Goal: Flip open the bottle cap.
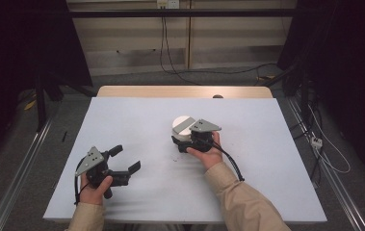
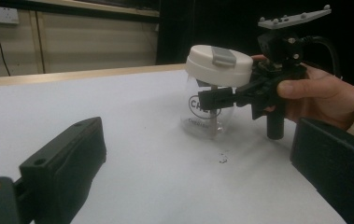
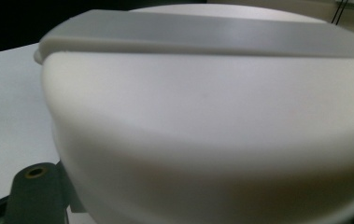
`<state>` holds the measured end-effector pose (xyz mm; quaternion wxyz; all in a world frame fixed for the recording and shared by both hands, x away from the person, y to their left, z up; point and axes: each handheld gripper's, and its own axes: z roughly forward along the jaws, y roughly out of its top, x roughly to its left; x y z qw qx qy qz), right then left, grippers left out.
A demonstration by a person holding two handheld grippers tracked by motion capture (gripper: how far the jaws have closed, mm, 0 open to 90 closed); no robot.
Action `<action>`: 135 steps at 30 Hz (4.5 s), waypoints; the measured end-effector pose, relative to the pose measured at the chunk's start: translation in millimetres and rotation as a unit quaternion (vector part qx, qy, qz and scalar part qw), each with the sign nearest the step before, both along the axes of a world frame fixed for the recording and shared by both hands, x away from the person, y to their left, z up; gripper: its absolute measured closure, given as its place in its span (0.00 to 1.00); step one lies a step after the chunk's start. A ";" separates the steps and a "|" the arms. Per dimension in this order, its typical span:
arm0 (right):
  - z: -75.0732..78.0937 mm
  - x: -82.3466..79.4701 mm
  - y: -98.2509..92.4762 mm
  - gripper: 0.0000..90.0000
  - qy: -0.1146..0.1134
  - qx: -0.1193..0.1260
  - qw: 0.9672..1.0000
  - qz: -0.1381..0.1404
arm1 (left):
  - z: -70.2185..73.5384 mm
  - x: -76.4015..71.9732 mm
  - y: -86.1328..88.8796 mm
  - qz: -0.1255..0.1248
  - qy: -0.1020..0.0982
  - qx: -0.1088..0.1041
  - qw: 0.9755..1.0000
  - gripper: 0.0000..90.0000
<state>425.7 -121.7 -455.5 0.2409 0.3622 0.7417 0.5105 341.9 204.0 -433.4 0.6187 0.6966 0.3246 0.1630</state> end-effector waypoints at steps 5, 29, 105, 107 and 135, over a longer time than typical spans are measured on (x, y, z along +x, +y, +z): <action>-0.4 -0.3 -0.1 0.21 -0.001 0.001 1.000 -0.001 | 3.2 5.5 -5.6 -0.005 0.014 0.005 1.000 0.07; -0.9 0.5 -0.3 0.21 0.000 0.001 1.000 0.002 | 21.9 38.6 -38.9 -0.043 0.052 0.037 0.997 0.74; -1.6 0.8 0.2 0.21 0.001 -0.004 1.000 0.004 | 41.0 75.2 -114.1 -0.077 0.064 0.125 0.987 1.00; -1.7 0.7 0.1 0.21 0.001 -0.004 1.000 0.004 | 41.9 75.3 -114.9 -0.079 0.064 0.123 0.987 1.00; -1.7 0.5 0.5 0.21 0.001 -0.006 1.000 0.003 | 63.5 80.3 -121.8 -0.081 0.044 0.117 0.989 1.00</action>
